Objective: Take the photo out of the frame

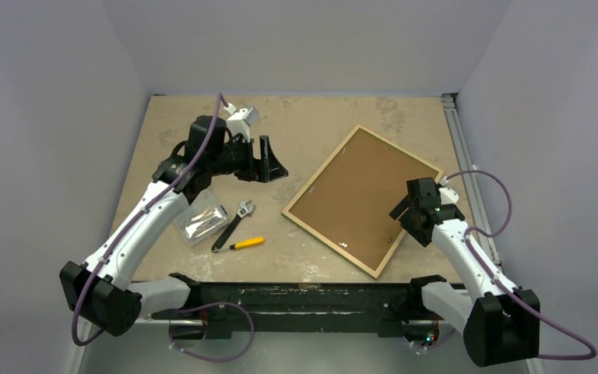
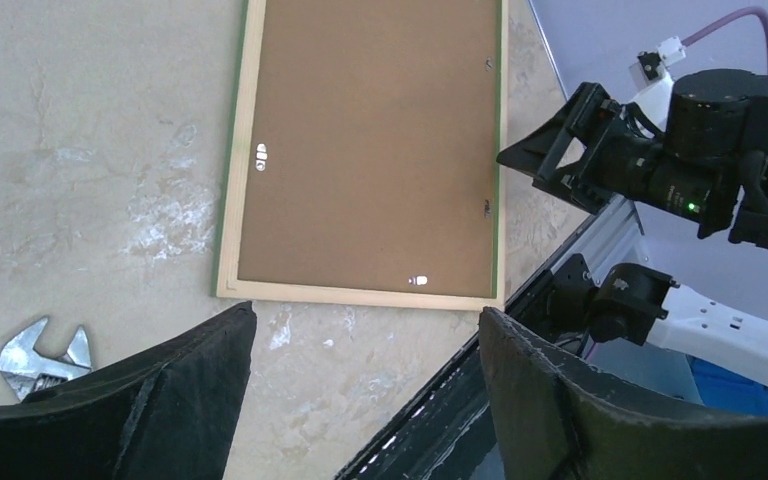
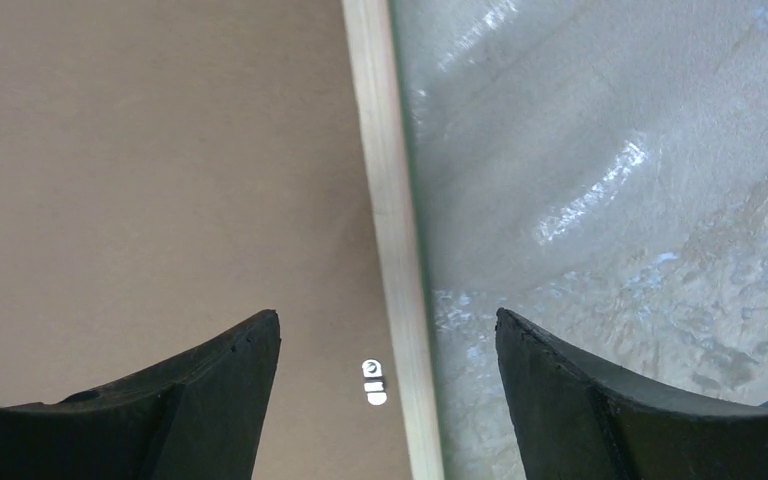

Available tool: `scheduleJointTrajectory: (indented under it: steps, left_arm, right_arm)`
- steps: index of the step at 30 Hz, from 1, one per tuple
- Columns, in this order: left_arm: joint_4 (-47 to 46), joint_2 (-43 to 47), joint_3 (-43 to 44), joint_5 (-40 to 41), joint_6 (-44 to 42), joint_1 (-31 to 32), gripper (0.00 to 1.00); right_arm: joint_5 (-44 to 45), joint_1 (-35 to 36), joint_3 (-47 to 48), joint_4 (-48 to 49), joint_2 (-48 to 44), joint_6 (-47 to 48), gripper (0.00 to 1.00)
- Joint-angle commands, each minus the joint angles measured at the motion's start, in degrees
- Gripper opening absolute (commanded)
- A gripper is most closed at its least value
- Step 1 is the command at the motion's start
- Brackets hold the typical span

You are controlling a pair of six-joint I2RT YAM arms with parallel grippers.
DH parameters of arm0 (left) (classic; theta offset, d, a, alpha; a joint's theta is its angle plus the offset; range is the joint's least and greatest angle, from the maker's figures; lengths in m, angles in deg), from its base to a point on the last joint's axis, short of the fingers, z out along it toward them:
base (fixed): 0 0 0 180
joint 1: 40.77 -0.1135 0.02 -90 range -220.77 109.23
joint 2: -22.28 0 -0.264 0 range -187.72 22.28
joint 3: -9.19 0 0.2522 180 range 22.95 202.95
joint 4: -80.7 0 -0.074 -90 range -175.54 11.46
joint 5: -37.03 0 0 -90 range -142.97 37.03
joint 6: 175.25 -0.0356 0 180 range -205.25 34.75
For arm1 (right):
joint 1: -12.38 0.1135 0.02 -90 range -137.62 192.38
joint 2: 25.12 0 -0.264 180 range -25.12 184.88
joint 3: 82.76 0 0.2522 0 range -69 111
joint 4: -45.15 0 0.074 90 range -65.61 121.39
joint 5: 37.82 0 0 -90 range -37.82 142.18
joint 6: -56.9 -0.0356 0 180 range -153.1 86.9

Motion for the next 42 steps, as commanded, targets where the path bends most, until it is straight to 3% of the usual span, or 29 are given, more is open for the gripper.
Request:
scheduleJointTrajectory:
  steps: [1,7,19,24,27,29,33,42]
  left_arm:
    - [-2.6,-0.3,0.7,-3.4,0.8,1.4,0.8]
    - [-0.3,-1.5,2.2,-2.8,-1.4,6.2,0.8]
    - [-1.7,-1.0,2.1,-4.1,-4.2,11.9,0.81]
    - [-2.1,-0.8,1.7,-0.5,-7.5,17.1,0.84]
    - [-3.8,0.6,0.1,7.3,-11.2,22.9,0.93]
    - [-9.9,3.7,-4.2,12.6,-14.6,27.1,1.0]
    - [-25.0,9.3,-16.2,18.3,-22.8,34.5,1.0]
    - [-37.2,2.5,-22.0,28.4,-43.3,53.2,1.0]
  right_arm:
    - [-4.0,-3.9,-3.3,6.3,0.3,3.0,0.75]
    - [-5.5,-6.2,-7.8,13.5,0.8,1.3,0.41]
    - [-5.4,-6.1,-11.8,17.5,2.6,0.9,0.4]
    - [-5.8,-6.2,-12.2,16.6,0.6,1.8,0.18]
    - [-6.8,-6.1,-11.2,15.9,-1.2,3.2,0.06]
    - [-9.2,-6.1,-10.6,16.0,-1.5,4.3,0.0]
    - [-13.0,-6.1,-7.7,13.4,-1.1,6.1,0.0]
    - [-17.6,-6.1,1.9,5.0,-4.1,9.0,0.0]
